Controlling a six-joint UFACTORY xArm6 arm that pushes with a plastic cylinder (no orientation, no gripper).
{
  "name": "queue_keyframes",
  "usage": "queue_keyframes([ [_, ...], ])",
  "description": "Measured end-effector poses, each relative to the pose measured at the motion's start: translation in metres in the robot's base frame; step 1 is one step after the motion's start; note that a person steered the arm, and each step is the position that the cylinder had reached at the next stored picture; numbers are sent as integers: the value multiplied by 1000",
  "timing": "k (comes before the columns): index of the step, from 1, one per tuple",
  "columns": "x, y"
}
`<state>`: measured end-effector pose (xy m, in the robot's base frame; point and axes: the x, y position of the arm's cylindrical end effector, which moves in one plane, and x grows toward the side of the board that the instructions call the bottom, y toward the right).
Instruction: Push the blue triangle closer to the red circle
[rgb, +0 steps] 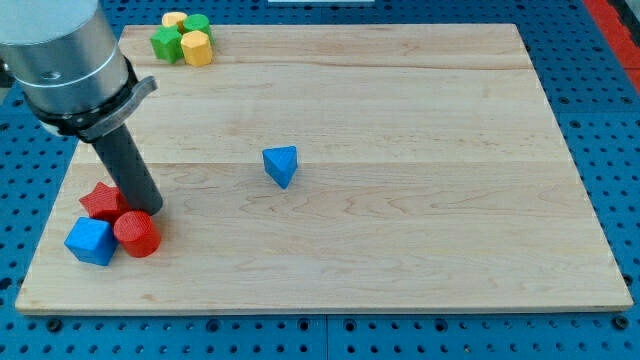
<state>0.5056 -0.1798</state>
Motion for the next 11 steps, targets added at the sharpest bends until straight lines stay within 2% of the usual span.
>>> queue_keyframes([
  [2,-6,182],
  [3,-26,237],
  [4,-61,225],
  [8,-61,103],
  [9,-76,71],
  [11,-77,17],
])
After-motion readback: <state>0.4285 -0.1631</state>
